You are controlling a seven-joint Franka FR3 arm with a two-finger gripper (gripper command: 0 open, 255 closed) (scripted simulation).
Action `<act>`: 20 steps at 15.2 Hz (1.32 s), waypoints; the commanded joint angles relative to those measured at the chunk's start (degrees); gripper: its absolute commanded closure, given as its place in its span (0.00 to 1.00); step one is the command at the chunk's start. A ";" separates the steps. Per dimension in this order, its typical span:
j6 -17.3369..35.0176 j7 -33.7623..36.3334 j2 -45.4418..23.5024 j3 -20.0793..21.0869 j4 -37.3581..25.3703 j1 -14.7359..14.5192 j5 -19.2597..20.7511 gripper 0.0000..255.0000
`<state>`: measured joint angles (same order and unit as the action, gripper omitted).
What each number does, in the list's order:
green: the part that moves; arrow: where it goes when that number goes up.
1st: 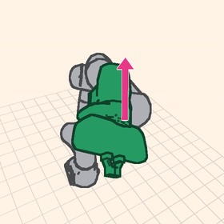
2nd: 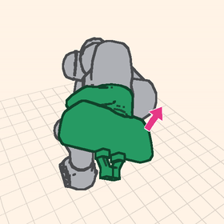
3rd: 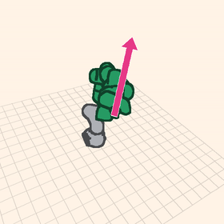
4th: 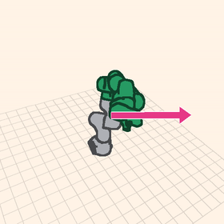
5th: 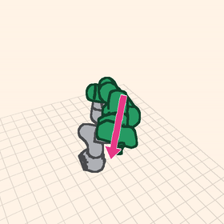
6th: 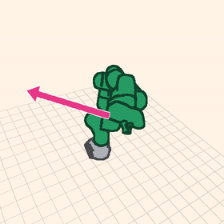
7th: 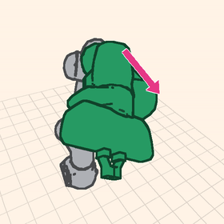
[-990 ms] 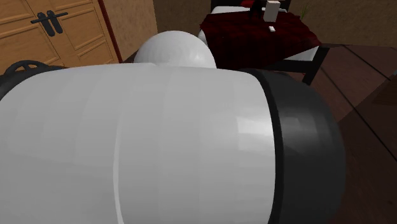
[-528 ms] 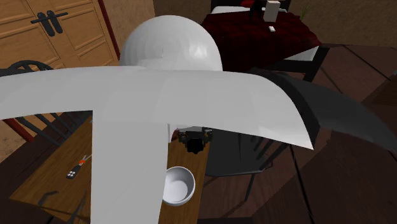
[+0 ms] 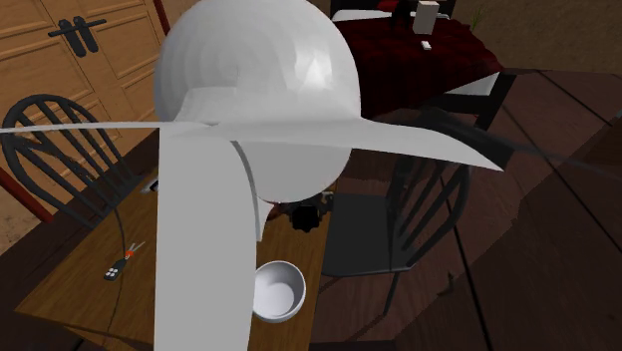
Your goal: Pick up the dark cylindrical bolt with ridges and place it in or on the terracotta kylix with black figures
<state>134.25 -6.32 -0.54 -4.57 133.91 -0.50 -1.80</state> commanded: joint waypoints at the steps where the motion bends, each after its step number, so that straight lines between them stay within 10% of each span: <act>1: -1.71 0.17 1.08 0.01 -0.63 -0.01 0.16 1.00; 10: -8.09 0.63 4.72 0.04 -3.39 0.01 0.66 1.00; 20: -11.74 10.31 -10.45 4.75 -22.41 -5.09 0.34 1.00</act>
<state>122.87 3.29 -9.63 -0.10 113.26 -5.22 -1.50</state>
